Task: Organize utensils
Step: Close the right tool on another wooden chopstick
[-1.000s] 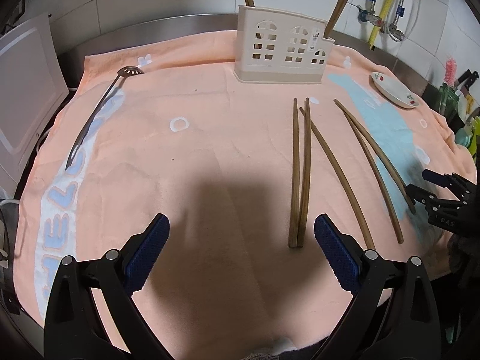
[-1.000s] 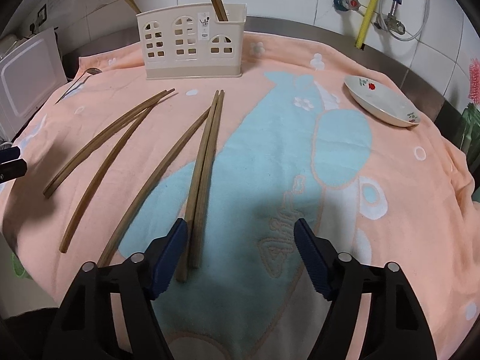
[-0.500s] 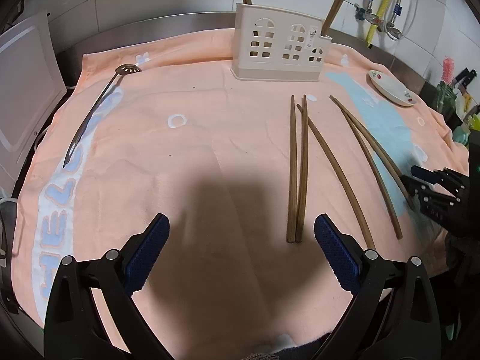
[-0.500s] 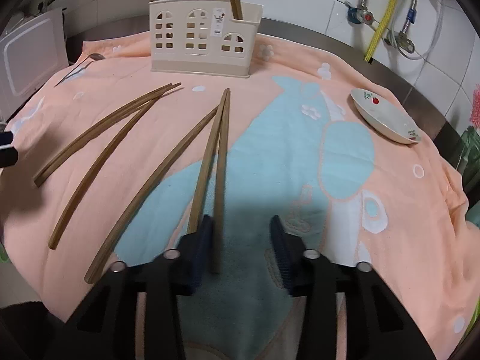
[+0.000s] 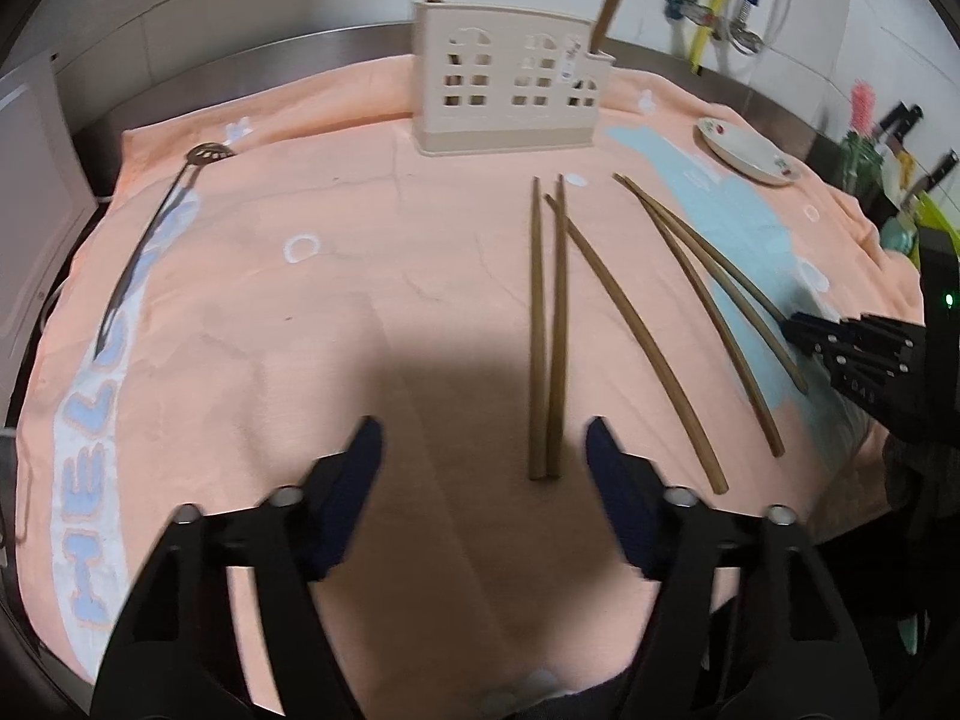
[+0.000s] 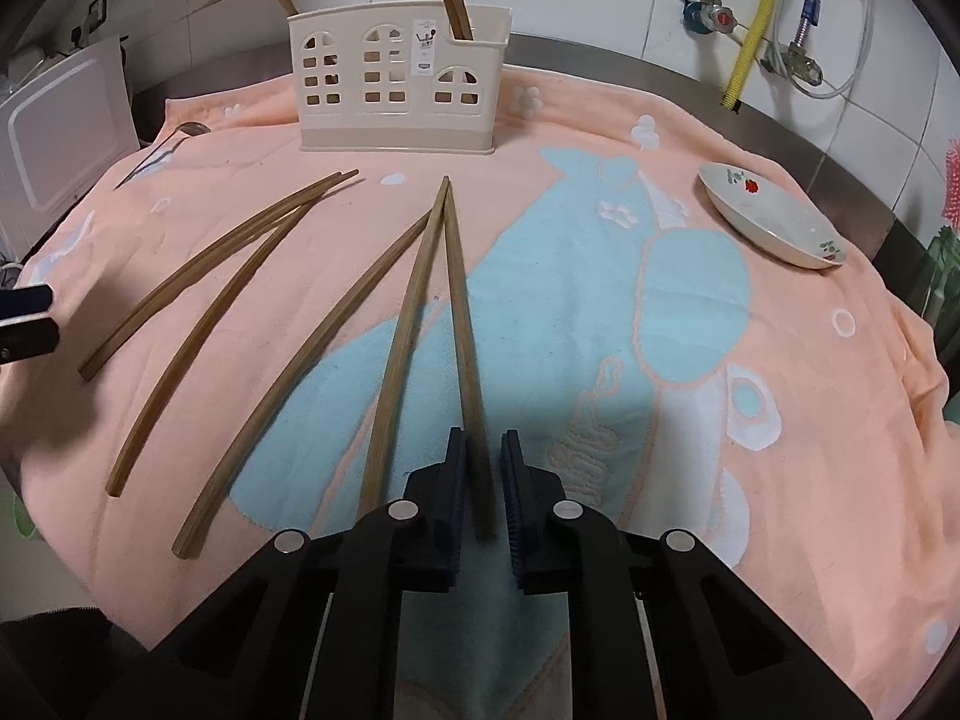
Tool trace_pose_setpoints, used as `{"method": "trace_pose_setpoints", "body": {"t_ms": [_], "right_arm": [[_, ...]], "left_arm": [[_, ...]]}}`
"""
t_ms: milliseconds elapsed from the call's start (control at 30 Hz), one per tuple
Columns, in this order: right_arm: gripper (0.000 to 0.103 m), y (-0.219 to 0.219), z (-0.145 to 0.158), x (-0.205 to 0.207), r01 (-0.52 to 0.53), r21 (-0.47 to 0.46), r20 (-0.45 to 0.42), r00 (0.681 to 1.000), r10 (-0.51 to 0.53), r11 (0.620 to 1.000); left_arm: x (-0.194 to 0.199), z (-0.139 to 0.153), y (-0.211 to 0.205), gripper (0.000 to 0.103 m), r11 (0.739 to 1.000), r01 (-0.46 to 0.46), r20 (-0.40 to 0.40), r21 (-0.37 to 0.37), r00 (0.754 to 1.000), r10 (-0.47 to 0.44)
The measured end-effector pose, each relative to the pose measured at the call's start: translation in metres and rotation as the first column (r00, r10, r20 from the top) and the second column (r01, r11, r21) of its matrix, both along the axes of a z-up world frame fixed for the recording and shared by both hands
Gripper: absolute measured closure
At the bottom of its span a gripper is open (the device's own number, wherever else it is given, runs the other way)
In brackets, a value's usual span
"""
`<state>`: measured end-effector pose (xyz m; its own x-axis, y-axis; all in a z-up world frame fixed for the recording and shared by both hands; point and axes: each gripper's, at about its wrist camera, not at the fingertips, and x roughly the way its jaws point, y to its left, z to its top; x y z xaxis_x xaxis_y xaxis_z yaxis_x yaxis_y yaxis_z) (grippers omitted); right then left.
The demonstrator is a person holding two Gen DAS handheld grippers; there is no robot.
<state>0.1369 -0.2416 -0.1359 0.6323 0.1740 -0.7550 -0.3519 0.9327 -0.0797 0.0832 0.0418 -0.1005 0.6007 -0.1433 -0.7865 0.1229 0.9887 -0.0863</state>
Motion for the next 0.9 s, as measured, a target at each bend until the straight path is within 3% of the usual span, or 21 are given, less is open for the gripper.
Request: {"method": "trace_pose_setpoints", "body": {"t_ms": [200,300,733,900], "right_arm": [[0.092,-0.002,-0.001,-0.001,0.007,0.007,-0.001,1.000,-0.007,1.000],[0.092,-0.002,-0.001,-0.001,0.008,0.011,-0.003,1.000,-0.008,1.000],[0.092,-0.004,-0.001,-0.001,0.008,0.022,-0.005,1.000,-0.008,1.000],[0.091,-0.004,-0.001,-0.001,0.007,0.021,-0.003,1.000,-0.007,1.000]], "left_arm": [[0.013,-0.010,-0.012,0.073,0.998,0.064,-0.043,-0.002,0.997,-0.064],[0.020,-0.013,-0.014,0.079,0.998,0.068,-0.052,-0.013,0.996,-0.069],[0.037,-0.023,-0.015,0.087,0.998,0.050,-0.068,-0.039,0.996,-0.052],[0.036,-0.026,-0.022,0.088,0.999,0.052,-0.068,-0.004,0.996,-0.052]]}}
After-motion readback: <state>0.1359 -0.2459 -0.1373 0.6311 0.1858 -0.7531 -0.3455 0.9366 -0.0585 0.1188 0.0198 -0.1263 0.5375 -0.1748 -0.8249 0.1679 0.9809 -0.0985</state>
